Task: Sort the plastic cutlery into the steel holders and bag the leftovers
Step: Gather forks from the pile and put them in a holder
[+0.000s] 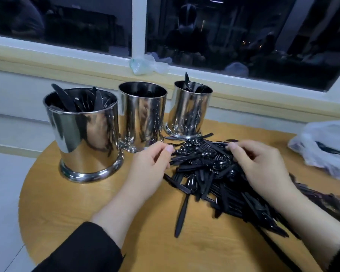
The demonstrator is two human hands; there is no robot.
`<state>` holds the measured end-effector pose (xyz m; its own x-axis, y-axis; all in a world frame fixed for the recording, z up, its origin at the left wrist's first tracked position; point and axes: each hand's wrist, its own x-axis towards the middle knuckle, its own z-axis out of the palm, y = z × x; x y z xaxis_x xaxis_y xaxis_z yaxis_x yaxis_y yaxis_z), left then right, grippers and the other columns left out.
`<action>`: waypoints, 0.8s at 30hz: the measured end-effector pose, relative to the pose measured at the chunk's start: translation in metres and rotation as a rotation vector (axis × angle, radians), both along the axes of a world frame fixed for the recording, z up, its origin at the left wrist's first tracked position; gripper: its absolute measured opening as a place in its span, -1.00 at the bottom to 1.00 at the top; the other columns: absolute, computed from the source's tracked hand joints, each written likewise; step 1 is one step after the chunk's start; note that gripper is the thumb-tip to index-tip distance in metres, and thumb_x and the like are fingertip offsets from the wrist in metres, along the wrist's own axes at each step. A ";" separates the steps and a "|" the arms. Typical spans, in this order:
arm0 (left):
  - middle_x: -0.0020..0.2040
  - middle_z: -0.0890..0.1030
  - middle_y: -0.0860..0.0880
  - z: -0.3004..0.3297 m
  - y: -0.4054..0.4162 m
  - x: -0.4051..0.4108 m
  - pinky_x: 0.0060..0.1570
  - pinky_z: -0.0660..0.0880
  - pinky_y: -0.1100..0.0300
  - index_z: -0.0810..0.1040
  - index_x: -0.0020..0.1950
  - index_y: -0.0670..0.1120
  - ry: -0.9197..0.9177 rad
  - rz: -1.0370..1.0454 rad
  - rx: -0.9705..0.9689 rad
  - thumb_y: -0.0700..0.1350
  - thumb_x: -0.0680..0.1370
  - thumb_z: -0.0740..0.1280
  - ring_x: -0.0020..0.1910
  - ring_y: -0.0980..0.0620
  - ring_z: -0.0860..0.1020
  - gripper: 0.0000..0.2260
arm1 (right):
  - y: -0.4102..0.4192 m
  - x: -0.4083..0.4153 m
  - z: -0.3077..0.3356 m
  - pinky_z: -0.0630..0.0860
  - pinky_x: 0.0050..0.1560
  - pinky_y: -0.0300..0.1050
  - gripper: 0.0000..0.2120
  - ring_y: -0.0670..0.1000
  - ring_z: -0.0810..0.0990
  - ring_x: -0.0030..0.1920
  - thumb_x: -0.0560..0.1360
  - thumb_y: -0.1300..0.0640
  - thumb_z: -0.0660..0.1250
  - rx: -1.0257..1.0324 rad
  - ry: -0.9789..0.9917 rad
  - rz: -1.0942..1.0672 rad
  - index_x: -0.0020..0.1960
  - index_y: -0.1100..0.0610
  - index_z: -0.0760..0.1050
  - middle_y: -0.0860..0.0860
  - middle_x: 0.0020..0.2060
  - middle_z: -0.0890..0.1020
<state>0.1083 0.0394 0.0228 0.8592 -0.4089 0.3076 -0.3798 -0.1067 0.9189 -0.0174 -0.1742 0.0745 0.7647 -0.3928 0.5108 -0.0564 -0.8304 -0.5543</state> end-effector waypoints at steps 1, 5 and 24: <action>-0.34 0.57 -0.01 -0.001 -0.004 -0.006 -0.31 0.40 0.15 0.60 -0.16 0.00 -0.023 -0.004 0.036 0.02 0.67 0.25 -0.39 0.05 0.46 -0.74 | -0.004 -0.021 -0.011 0.41 -0.20 -0.34 -0.71 -0.13 0.57 -0.21 0.60 -0.02 0.32 0.016 0.002 -0.017 -0.22 0.09 0.62 -0.10 -0.32 0.63; -0.38 0.49 -0.10 -0.006 -0.016 -0.030 -0.35 0.27 0.13 0.51 -0.25 0.07 -0.094 -0.007 0.146 0.03 0.67 0.27 -0.45 0.13 0.34 -0.71 | -0.016 -0.072 -0.047 0.45 -0.22 -0.01 -0.61 -0.01 0.53 -0.35 0.57 -0.06 0.27 -0.020 -0.004 -0.028 -0.34 0.14 0.51 -0.03 -0.42 0.53; 0.02 0.48 0.11 -0.023 -0.013 -0.038 0.12 0.52 0.05 0.58 0.41 0.10 -0.374 0.071 0.794 -0.01 0.67 0.29 0.16 0.00 0.53 -0.69 | -0.032 -0.087 -0.071 0.52 -0.16 -0.02 -0.64 0.00 0.60 -0.26 0.59 0.00 0.31 0.091 0.020 0.002 -0.32 0.15 0.56 -0.04 -0.36 0.61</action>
<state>0.0699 0.0267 -0.0007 0.7906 -0.5709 0.2216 -0.6092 -0.6964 0.3794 -0.1047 -0.2066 0.0032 0.7753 -0.4349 0.4580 -0.0660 -0.7769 -0.6261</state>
